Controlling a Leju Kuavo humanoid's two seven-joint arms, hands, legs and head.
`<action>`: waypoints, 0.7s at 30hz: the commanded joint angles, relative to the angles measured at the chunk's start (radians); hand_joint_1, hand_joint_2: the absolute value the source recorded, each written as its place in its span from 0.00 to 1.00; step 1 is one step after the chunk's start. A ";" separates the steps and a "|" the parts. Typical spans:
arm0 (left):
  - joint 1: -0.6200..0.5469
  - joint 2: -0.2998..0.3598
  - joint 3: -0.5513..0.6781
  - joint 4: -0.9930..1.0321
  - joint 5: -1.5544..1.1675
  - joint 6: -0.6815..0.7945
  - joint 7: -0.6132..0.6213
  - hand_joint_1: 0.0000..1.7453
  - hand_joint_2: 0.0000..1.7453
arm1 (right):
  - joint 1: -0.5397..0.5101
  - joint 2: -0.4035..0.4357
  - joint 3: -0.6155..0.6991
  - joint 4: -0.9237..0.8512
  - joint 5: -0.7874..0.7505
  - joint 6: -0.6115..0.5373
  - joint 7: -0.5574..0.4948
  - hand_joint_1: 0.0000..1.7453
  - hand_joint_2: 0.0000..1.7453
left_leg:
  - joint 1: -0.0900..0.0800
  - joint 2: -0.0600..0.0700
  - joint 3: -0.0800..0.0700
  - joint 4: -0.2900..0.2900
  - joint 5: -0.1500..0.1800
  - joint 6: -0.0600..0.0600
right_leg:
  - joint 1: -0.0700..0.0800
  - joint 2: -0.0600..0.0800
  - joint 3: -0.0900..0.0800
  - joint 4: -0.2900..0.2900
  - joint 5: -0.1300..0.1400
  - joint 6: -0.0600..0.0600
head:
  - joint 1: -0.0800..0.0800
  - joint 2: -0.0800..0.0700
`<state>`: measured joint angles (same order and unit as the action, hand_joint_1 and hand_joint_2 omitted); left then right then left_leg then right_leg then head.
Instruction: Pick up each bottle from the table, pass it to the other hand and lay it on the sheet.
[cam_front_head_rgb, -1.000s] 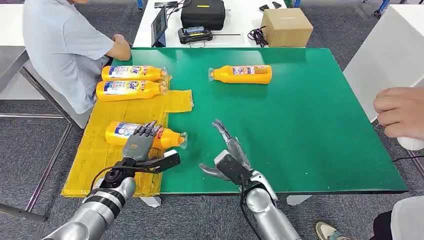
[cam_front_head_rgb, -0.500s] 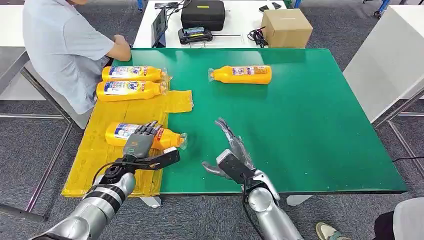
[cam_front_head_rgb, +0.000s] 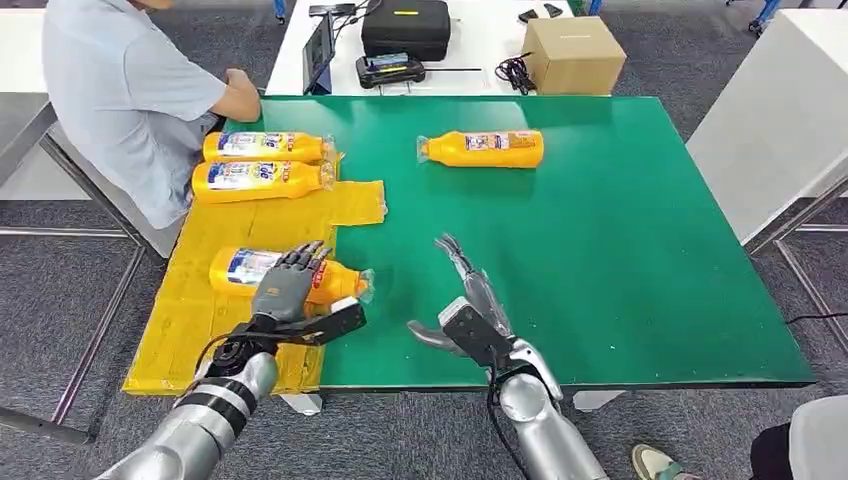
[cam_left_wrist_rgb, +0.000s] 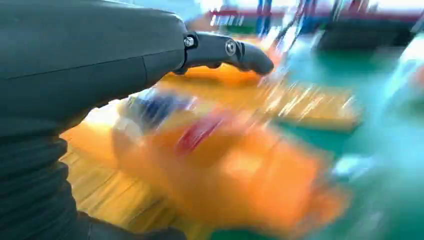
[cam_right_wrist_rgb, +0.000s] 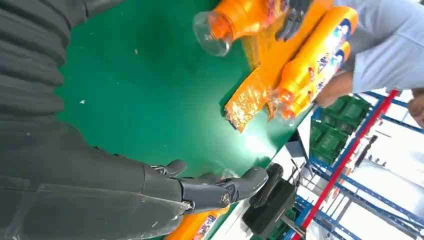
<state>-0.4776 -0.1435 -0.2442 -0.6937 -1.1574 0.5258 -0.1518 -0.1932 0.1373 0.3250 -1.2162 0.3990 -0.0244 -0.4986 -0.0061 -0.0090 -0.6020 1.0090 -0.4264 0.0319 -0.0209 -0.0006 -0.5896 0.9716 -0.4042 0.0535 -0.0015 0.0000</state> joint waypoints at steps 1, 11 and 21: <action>0.136 -0.024 -0.143 -0.403 0.023 0.072 -0.022 0.00 1.00 | 0.020 0.005 -0.055 -0.011 -0.010 -0.021 -0.014 0.00 1.00 | 0.001 -0.001 0.001 0.001 -0.002 -0.001 | 0.001 -0.002 0.002 0.000 -0.002 -0.002 | 0.000 0.000; 0.248 -0.042 -0.219 -0.625 0.221 0.083 -0.123 0.00 1.00 | 0.066 0.017 -0.116 -0.035 -0.104 0.011 -0.021 0.00 1.00 | 0.001 0.000 -0.002 0.000 -0.002 -0.001 | 0.001 -0.001 -0.002 -0.001 -0.001 -0.002 | 0.000 0.000; 0.373 -0.086 -0.202 -0.655 0.695 -0.032 -0.241 0.00 1.00 | 0.155 0.054 -0.122 -0.212 -0.099 -0.158 -0.035 0.00 1.00 | 0.001 0.002 0.001 -0.001 -0.003 -0.002 | 0.001 0.001 0.001 -0.001 -0.002 -0.003 | 0.000 0.000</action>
<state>-0.2011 -0.2044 -0.4421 -1.3278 -0.8163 0.6302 -0.3192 -0.1105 0.1796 0.2152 -1.2669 0.1444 0.0652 -0.4960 -0.0063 -0.0087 -0.6054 1.0090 -0.4272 0.0322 -0.0210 -0.0005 -0.5931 0.9710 -0.4043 0.0535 -0.0019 0.0000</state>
